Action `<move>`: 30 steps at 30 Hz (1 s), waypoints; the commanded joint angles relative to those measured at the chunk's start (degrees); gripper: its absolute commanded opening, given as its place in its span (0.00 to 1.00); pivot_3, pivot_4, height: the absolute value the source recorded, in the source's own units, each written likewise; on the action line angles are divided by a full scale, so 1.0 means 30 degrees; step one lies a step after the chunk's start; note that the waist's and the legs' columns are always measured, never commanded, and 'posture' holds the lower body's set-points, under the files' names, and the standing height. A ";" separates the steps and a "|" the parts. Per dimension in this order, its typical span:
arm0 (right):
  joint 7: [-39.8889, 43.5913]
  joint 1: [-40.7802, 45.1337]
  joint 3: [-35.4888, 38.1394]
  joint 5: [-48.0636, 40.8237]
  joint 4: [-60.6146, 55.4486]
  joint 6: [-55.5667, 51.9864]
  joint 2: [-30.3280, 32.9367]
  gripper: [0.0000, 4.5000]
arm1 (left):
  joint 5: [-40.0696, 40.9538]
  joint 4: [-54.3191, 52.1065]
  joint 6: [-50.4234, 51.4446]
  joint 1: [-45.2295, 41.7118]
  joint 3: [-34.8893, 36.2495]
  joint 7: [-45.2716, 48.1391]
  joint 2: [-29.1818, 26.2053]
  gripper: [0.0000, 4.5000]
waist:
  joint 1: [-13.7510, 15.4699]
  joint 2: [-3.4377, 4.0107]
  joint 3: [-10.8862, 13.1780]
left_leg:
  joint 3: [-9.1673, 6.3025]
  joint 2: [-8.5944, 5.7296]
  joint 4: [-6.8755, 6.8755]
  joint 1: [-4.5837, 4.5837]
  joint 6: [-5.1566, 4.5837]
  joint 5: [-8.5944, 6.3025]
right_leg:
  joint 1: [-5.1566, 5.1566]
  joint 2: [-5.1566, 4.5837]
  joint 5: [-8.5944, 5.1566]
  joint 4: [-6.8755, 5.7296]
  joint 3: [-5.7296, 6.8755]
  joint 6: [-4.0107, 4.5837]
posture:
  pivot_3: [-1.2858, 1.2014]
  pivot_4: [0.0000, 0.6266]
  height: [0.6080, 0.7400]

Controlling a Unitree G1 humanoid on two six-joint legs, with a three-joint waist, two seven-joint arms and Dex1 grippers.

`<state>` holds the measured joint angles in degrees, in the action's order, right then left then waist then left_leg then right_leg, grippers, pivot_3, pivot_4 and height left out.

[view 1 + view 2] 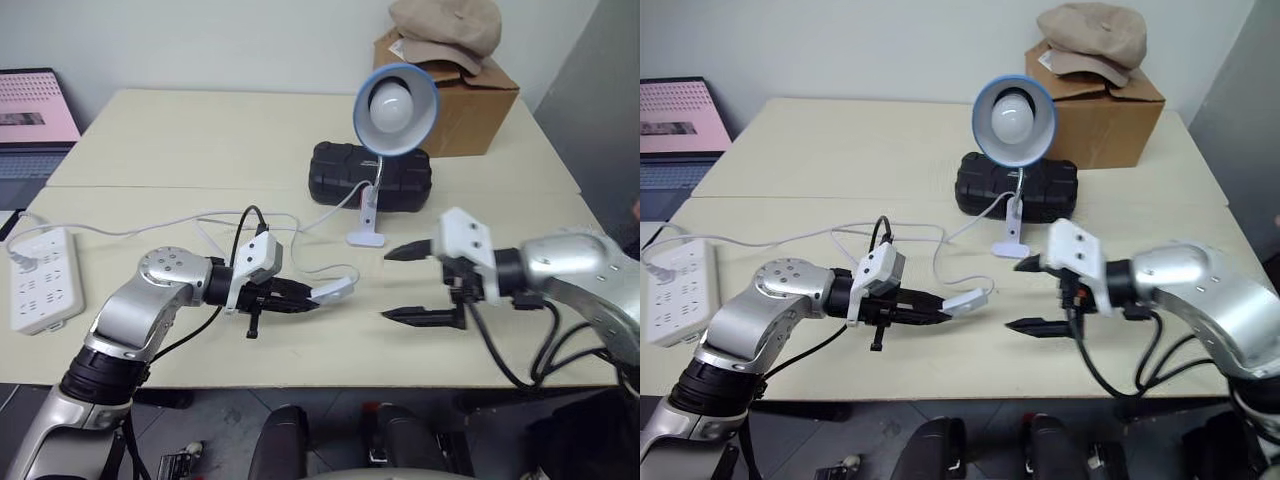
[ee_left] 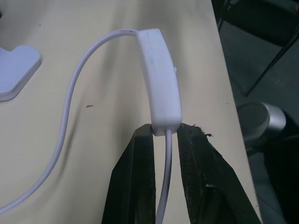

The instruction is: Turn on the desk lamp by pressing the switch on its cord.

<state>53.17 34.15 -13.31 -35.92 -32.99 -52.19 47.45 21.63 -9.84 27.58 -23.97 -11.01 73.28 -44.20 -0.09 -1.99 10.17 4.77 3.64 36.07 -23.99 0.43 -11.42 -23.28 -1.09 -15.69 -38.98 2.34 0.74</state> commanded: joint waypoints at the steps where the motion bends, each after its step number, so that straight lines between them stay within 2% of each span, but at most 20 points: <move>1: -0.0643 0.1928 -0.1233 0.0192 0.0844 -0.0930 -0.1867 1.00 | -0.0858 0.0277 -0.0922 -0.0382 -0.0319 -0.0182 0.0054 0.09 | -0.0009 0.0001 0.0000 | 0.0004 0.0002 0.0000 -0.0005 0.0000 0.0000 | -0.0010 0.0002 0.0000 -0.0002 -0.0002 0.0001 | 0.52 0.24 1.00; 8: -0.0123 0.3182 -0.3461 0.1910 0.2874 -0.0426 -0.3199 1.00 | -0.1390 0.0619 -0.1384 -0.0686 -0.0659 0.0004 0.0340 0.09 | 0.0035 -0.0001 0.0000 | 0.0013 0.0002 0.0008 -0.0021 -0.0001 0.0000 | -0.0015 0.0002 0.0000 -0.0004 0.0002 0.0001 | 0.52 0.24 1.00; 16: 0.0822 0.3383 -0.5011 0.3843 0.3953 0.0804 -0.3440 1.00 | -0.1414 0.0709 -0.1492 -0.0674 -0.0675 0.0091 0.0383 0.09 | -0.0004 0.0000 0.0000 | 0.0015 0.0009 0.0008 -0.0019 -0.0001 0.0001 | -0.0017 0.0006 0.0001 -0.0011 0.0003 0.0002 | 0.52 0.24 1.00; 27: 0.1214 0.3293 -0.5464 0.5099 0.4640 0.1275 -0.4181 1.00 | -0.1480 0.0679 -0.1606 -0.0574 -0.0668 0.0154 0.0337 0.09 | -0.0006 0.0001 0.0000 | 0.0016 0.0010 0.0008 -0.0019 -0.0001 0.0001 | -0.0020 0.0007 0.0001 -0.0013 0.0004 0.0002 | 0.52 0.24 1.00; 28: 0.1196 0.3278 -0.5515 0.5250 0.4751 0.1341 -0.4266 0.92 | -0.1485 0.0680 -0.1627 -0.0565 -0.0668 0.0162 0.0334 0.09 | -0.0006 0.0001 0.0000 | 0.0016 0.0010 0.0008 -0.0018 -0.0001 0.0001 | -0.0020 0.0007 0.0002 -0.0014 0.0004 0.0002 | 0.52 0.24 1.00; 30: 0.1230 0.3222 -0.5604 0.5502 0.4884 0.1475 -0.4316 0.83 | -0.1493 0.0648 -0.1651 -0.0533 -0.0677 0.0175 0.0321 0.09 | -0.0006 0.0001 0.0000 | 0.0015 0.0010 0.0008 -0.0018 -0.0001 0.0001 | -0.0020 0.0007 0.0001 -0.0015 0.0005 0.0002 | 0.52 0.24 1.00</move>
<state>56.38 43.41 -30.62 -20.28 -17.78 -49.14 34.66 17.12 -7.09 23.40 -25.20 -13.33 73.36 -43.03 -0.11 -1.99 10.17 4.82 3.67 36.10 -24.05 0.42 -11.42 -23.34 -1.07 -15.69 -39.02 2.35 0.75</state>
